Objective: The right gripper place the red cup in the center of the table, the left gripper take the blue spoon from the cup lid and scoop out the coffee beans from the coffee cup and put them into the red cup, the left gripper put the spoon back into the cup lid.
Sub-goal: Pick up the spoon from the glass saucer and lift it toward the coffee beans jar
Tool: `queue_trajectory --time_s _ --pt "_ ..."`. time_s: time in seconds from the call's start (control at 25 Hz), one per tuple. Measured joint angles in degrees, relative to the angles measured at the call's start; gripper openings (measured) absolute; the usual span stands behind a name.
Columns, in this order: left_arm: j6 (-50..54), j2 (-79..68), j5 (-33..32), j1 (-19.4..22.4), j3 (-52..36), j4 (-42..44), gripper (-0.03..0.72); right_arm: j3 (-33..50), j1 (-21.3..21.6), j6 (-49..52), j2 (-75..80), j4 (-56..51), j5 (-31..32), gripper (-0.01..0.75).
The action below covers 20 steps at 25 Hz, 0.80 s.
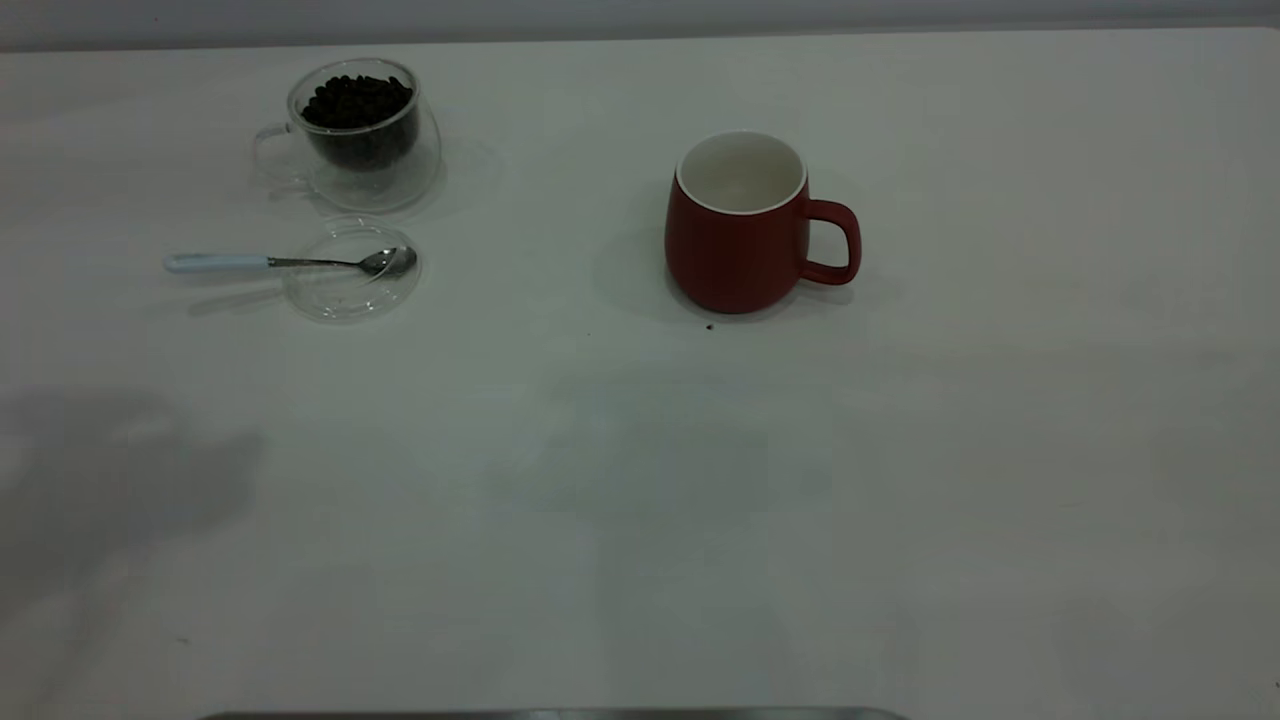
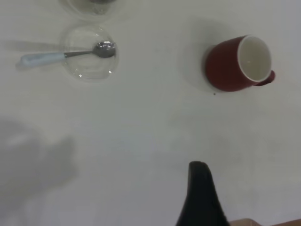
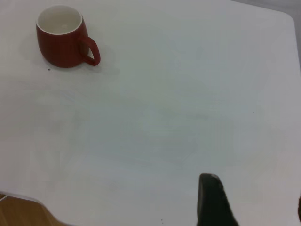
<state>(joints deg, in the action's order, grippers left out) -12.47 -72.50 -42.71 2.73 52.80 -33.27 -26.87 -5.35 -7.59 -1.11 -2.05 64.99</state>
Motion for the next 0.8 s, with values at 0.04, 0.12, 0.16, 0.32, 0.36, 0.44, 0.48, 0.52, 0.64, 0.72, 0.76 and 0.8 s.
queue_trajectory --time_s 0.04,0.12,0.16,0.32,0.36,0.44,0.48,0.52,0.64,0.72,0.76,0.8 --pt "-0.4 -2.5 -0.1 0.0 1.9 -0.1 0.583 0.0 0.0 0.0 0.0 -0.1 0.0 0.46" --pt "-0.9 -8.5 -0.7 0.6 5.4 -0.4 0.583 0.0 0.0 0.0 0.0 -0.1 0.0 0.459" --pt "-1.0 -11.4 -1.5 1.2 7.3 -0.8 0.583 0.0 0.0 0.0 0.0 -0.1 0.0 0.459" --pt "-5.3 -21.1 -5.2 5.7 14.0 -3.8 0.581 0.0 0.0 -0.1 0.0 -0.1 0.0 0.459" --pt "-6.8 -22.9 -6.4 7.3 15.2 -5.2 0.579 0.0 0.0 -0.1 0.0 -0.1 0.0 0.459" --pt "-10.8 -26.7 -8.4 10.9 16.9 -8.6 0.573 0.0 0.0 0.0 0.0 -0.1 0.0 0.459" --pt "-12.6 -28.1 -9.2 12.9 17.4 -10.8 0.571 0.0 0.0 0.0 0.0 -0.1 0.0 0.459" --pt "-15.2 -29.6 -9.7 14.9 17.6 -12.5 0.571 0.0 0.0 0.0 0.0 -0.1 0.0 0.459" --pt "-23.1 -33.3 -11.6 19.1 17.7 -16.2 0.57 0.0 0.0 0.0 0.0 -0.1 0.0 0.459" --pt "-27.2 -35.7 -12.4 20.5 17.9 -17.1 0.57 0.0 0.0 0.0 0.0 -0.1 0.0 0.459" --pt "-28.4 -36.7 -12.5 20.8 18.0 -17.6 0.57 0.0 0.0 0.0 0.0 -0.1 0.0 0.459" --pt "-29.5 -38.0 -12.5 21.1 18.0 -18.0 0.57 0.0 0.0 0.0 0.0 -0.1 0.0 0.459"
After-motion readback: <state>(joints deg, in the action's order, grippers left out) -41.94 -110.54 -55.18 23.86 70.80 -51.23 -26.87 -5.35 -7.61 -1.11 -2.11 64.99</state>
